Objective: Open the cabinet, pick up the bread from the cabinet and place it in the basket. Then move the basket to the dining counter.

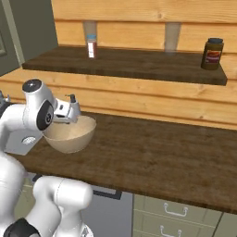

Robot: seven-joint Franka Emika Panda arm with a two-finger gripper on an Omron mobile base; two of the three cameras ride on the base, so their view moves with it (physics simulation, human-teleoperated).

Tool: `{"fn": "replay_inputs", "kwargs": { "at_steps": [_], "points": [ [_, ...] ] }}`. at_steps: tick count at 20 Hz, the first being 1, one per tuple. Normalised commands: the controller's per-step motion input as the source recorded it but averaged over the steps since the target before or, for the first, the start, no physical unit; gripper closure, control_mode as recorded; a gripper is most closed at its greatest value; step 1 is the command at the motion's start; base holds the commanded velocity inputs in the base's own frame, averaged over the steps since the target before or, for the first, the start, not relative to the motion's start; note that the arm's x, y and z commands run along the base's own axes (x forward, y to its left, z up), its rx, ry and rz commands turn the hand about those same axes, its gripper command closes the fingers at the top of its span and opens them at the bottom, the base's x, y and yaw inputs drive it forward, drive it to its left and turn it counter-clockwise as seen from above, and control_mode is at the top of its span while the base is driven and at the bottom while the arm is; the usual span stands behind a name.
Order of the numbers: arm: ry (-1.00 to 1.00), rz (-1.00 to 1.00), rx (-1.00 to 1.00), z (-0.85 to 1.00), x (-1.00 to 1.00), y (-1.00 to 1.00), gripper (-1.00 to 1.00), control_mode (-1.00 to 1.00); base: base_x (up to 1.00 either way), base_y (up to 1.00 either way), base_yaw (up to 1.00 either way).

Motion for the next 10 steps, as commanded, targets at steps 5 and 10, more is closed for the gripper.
{"fn": "replay_inputs", "kwargs": {
  "at_steps": [5, 10],
  "points": [
    [0.17, 0.0, -0.04, -0.55, 0.98, 0.26, 1.0, -1.0, 0.0, 0.0, 0.0],
    [0.24, 0.0, -0.05, -0.39, 0.79, 0.15, 1.0, -1.0, 0.0, 0.0, 0.0]
  ]
}}
